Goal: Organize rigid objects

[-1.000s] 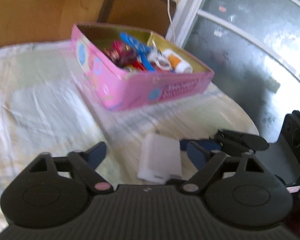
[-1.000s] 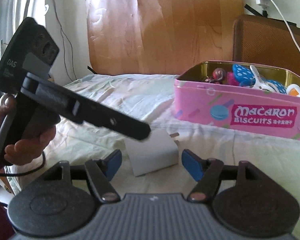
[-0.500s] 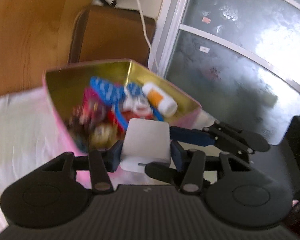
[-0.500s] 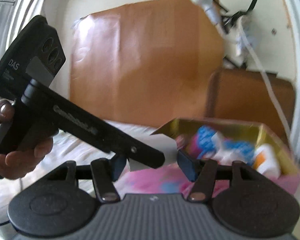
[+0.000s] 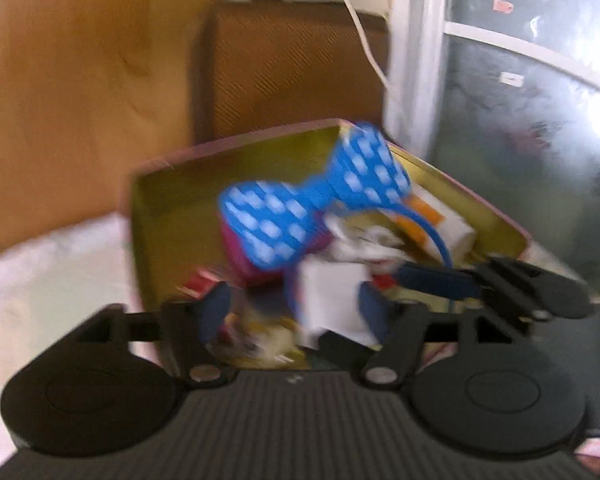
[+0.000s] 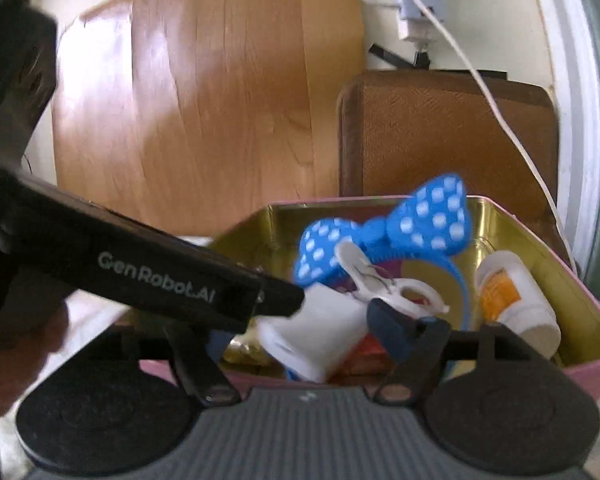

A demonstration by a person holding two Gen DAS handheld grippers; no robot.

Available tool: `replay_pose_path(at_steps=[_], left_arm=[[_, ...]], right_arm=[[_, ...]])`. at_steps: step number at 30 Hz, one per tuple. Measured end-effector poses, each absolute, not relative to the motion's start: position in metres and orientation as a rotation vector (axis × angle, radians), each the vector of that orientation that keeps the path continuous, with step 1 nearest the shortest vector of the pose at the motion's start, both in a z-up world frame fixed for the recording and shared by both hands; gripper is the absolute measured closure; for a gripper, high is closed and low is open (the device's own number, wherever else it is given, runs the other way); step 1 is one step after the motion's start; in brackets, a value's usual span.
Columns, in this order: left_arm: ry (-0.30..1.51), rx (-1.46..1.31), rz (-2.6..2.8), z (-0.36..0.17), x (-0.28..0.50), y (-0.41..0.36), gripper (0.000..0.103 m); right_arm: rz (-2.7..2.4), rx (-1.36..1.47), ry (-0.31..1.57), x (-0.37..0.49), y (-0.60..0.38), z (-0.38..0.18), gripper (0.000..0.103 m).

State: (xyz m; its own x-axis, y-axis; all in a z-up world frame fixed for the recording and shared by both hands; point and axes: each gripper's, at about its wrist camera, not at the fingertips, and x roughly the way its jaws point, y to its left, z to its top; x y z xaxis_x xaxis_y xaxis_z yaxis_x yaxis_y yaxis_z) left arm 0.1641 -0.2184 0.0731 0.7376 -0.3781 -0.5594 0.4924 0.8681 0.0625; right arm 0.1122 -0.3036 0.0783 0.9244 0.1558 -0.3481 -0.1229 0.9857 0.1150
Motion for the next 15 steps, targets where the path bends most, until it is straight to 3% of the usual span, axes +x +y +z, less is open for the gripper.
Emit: replay_pose_path(at_steps=[4,15], left_arm=[[0.487,0.249,-0.386,0.089,0.136,-0.204,0.017],[0.418,0.169,-0.276,0.106,0.075,-0.161,0.0]], right_arm=[[0.105,0.123,0.302,0.08,-0.302,0.088,0.02],[0.058,0.249,0.214,-0.007,-0.294,0.104,0.012]])
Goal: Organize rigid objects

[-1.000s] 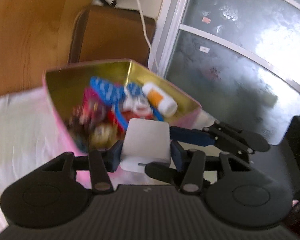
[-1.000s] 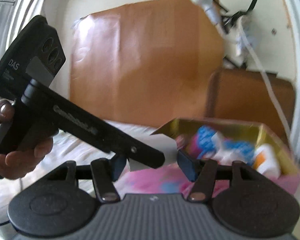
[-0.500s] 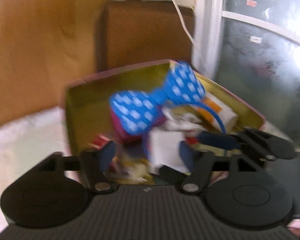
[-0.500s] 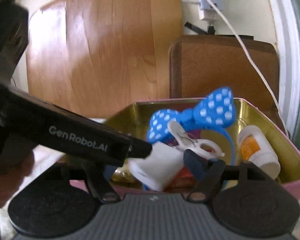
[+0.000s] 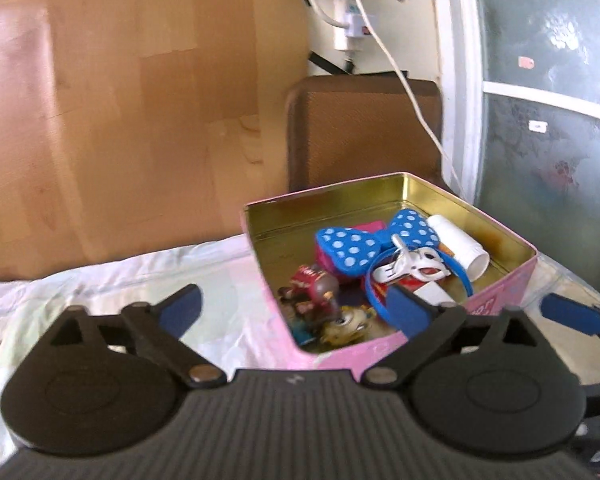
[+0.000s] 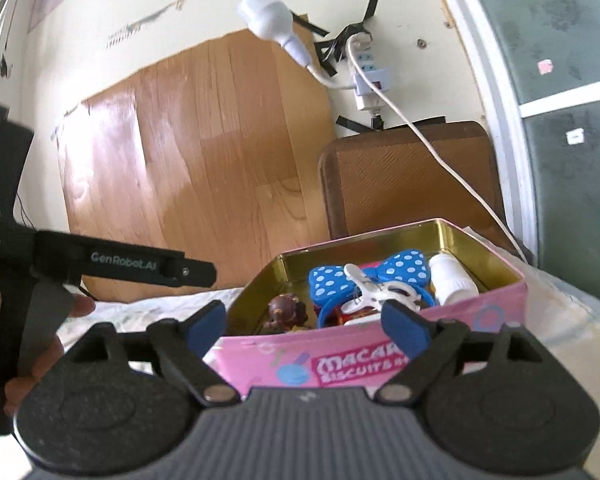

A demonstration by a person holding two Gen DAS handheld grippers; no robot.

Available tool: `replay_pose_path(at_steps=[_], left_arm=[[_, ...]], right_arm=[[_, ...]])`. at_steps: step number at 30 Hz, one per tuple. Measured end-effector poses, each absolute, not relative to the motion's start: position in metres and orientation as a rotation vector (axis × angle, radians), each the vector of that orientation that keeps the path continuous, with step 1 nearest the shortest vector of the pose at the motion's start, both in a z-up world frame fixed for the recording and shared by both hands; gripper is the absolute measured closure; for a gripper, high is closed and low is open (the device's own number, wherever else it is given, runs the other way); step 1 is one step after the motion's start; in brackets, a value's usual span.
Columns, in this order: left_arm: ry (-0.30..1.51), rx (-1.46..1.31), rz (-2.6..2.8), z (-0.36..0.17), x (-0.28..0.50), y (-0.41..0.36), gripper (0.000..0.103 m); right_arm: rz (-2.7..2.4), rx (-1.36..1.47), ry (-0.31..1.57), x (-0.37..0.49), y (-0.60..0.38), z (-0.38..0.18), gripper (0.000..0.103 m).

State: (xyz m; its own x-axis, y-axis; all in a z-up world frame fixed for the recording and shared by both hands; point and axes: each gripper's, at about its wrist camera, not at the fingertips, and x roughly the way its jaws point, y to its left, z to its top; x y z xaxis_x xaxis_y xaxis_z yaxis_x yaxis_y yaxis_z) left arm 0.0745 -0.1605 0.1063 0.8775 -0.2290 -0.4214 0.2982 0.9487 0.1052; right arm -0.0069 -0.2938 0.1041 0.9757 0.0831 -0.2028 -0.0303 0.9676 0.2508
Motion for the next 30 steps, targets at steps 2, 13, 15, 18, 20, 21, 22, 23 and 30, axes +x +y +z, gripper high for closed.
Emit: replay_pose_path(at_steps=[2,13,15,18,20,21,22,23,30], left_arm=[[0.403,0.165,-0.244,0.107,0.064,-0.156,0.0],[0.387,0.17,-0.17,0.104,0.018,-0.139,0.0],[0.379,0.157,-0.174,0.104,0.01,-0.134,0.0],[0.373,0.144,-0.169,0.105,0.001,-0.127,0.0],[0.368,0.145,-0.157,0.105,-0.004,-0.124,0.0],[0.363,0.148,-0.146,0.105,-0.006,-0.123,0.0],[0.359,0.149,-0.137,0.106,-0.008,-0.121,0.0],[0.353,0.151,-0.126,0.106,-0.011,-0.12,0.0],[0.316,0.177,-0.085,0.107,-0.027,-0.114,0.0]], right_arm=[[0.061,0.266,0.211,-0.016,-0.291,0.105,0.011],[0.105,0.282,0.193,-0.058,-0.265,0.115,0.007],[0.109,0.272,0.192,-0.062,-0.26,0.118,0.006],[0.109,0.266,0.197,-0.066,-0.254,0.12,0.004],[0.107,0.27,0.202,-0.068,-0.251,0.12,0.003],[0.106,0.272,0.204,-0.069,-0.25,0.121,0.002],[0.106,0.274,0.206,-0.07,-0.25,0.121,0.001],[0.111,0.279,0.209,-0.071,-0.249,0.121,0.001],[0.127,0.29,0.225,-0.078,-0.242,0.123,0.001]])
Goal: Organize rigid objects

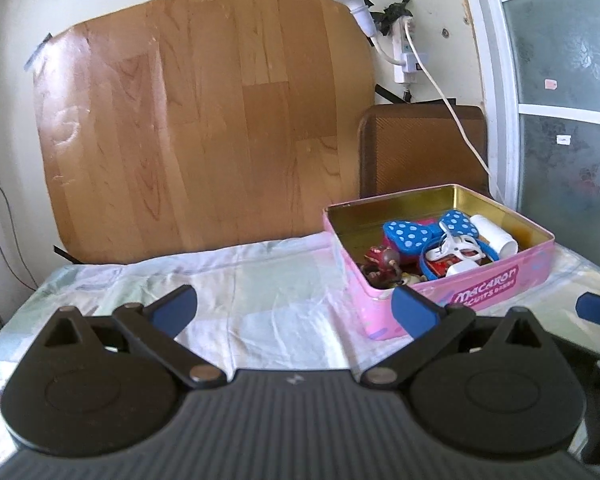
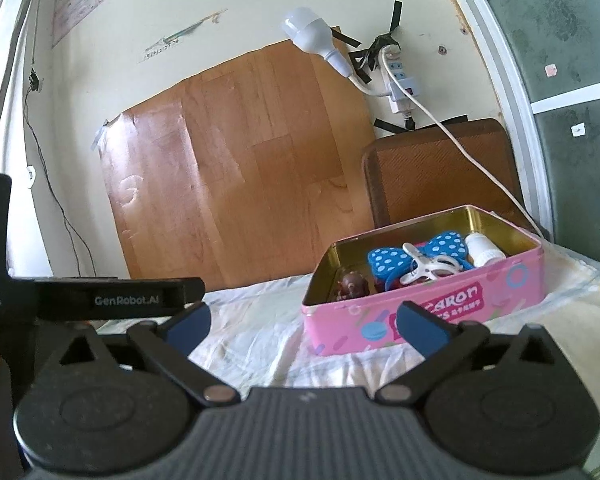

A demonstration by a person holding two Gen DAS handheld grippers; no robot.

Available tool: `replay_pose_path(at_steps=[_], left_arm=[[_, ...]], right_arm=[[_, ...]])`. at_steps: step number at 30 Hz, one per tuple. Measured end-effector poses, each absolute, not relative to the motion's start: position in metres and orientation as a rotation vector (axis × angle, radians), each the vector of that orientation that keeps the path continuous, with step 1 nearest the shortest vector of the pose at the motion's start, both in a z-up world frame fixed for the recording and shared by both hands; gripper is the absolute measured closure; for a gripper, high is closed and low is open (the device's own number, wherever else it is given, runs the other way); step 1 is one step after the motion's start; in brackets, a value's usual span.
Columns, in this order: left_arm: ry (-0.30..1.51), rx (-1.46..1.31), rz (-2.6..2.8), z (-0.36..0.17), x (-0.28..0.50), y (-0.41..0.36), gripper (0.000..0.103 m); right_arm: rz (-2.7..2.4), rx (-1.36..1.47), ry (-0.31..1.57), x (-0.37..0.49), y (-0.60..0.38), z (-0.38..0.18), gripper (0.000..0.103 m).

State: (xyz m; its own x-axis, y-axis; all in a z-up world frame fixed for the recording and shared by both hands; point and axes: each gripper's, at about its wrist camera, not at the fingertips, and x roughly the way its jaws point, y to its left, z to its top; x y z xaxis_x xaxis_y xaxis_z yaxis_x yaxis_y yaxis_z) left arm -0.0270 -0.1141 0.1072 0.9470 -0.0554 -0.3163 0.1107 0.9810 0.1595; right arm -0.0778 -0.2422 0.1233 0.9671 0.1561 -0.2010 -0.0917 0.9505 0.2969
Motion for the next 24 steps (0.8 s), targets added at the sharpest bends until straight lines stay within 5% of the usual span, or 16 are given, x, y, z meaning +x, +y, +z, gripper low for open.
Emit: replay_pose_path(at_steps=[24], left_arm=[[0.304,0.158,-0.039,0.107,-0.066,-0.105,0.0]], right_arm=[[0.167,0.304,0.221,-0.11,-0.233,0.128,0.0]])
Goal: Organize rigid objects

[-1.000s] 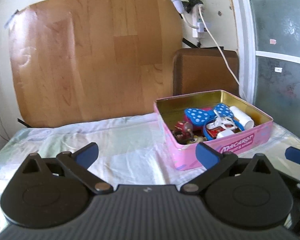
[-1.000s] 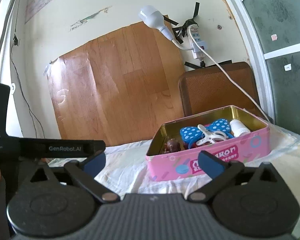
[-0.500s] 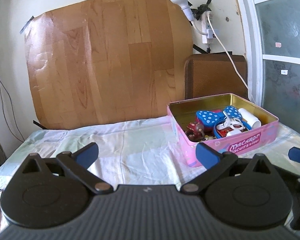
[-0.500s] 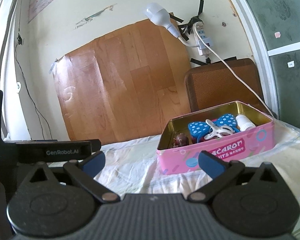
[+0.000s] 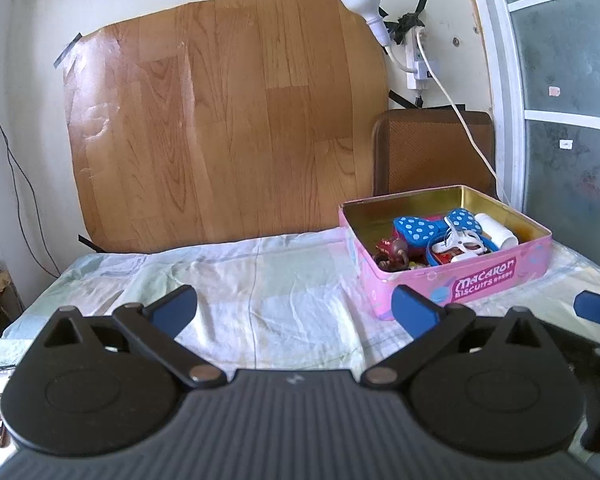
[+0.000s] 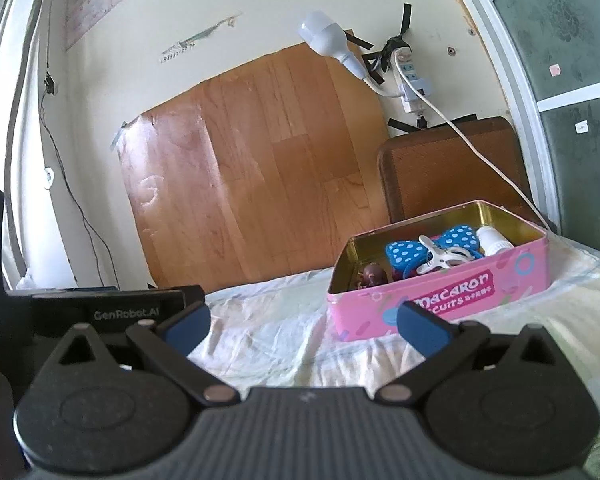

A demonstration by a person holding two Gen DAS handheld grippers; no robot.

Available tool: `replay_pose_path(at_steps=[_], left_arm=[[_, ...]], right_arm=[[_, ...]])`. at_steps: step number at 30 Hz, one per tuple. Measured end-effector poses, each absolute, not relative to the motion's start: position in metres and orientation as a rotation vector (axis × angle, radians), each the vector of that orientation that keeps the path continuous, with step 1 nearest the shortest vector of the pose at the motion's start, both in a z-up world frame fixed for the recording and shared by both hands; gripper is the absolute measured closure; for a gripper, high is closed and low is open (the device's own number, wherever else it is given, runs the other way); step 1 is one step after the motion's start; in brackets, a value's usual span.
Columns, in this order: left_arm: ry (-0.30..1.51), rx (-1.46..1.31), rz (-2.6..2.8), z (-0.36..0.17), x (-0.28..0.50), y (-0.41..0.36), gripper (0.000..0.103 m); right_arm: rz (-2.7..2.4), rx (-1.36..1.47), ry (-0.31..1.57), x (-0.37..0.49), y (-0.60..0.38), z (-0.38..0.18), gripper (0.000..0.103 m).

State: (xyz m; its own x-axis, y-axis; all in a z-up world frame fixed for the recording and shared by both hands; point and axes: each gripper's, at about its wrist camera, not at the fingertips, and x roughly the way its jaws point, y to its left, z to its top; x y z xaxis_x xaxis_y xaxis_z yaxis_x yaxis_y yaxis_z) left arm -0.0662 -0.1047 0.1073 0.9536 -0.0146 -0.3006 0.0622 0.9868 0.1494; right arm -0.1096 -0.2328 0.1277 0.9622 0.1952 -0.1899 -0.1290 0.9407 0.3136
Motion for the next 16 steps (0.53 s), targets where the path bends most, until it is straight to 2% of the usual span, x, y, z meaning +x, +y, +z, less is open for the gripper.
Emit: replay_pose_path(at_steps=[16], left_arm=[[0.315,0.156,-0.104,0.1027,-0.0739,-0.1124,0.0]], right_arm=[[0.157,0.346,0.219,-0.1167,-0.2426,0.1219,0.0]])
